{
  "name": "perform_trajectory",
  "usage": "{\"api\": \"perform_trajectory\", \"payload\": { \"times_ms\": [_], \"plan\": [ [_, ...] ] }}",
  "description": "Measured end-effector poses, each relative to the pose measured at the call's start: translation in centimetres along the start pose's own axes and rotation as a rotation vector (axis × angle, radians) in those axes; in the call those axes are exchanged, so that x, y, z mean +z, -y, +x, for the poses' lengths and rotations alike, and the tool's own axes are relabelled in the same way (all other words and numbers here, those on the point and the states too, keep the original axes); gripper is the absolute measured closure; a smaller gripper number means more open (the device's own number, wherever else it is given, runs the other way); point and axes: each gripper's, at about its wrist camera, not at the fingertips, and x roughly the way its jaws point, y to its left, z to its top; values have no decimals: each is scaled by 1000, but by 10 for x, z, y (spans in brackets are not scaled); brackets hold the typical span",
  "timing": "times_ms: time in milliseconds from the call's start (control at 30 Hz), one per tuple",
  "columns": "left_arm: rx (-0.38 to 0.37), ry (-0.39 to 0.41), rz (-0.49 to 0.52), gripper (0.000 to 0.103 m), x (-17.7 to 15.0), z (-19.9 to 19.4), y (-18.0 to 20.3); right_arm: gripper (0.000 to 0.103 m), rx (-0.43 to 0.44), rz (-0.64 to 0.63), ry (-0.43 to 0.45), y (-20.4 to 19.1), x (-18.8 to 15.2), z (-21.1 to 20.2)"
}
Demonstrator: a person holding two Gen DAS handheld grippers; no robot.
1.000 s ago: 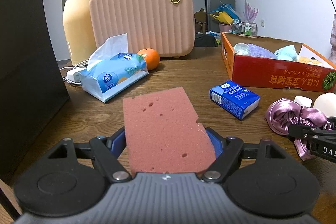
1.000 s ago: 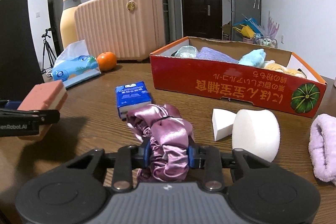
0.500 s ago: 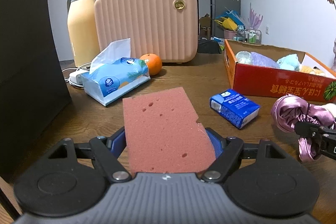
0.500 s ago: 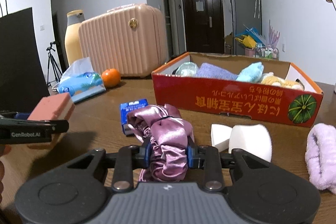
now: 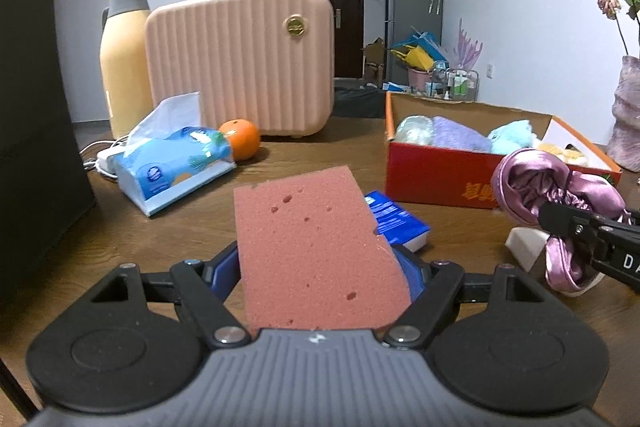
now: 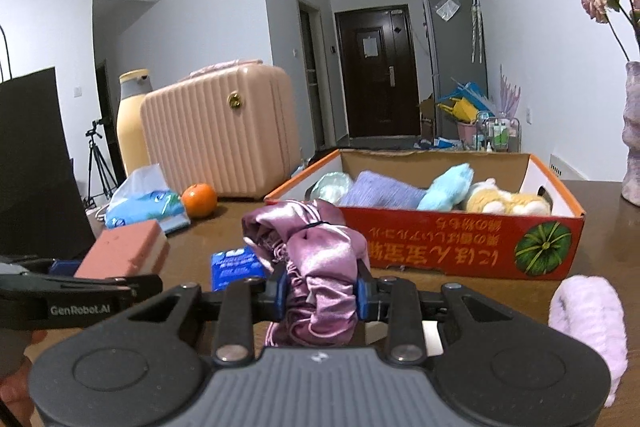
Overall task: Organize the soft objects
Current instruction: 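Lift the pink sponge and scrunchie and carry both toward the cardboard box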
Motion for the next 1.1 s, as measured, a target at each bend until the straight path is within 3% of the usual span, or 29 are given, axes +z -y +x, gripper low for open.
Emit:
{"api": "perform_trajectory", "payload": {
  "times_ms": [1100],
  "plan": [
    [-83, 85, -60, 24, 49, 28, 102, 73, -63, 0, 133, 80, 41, 3]
  ]
}}
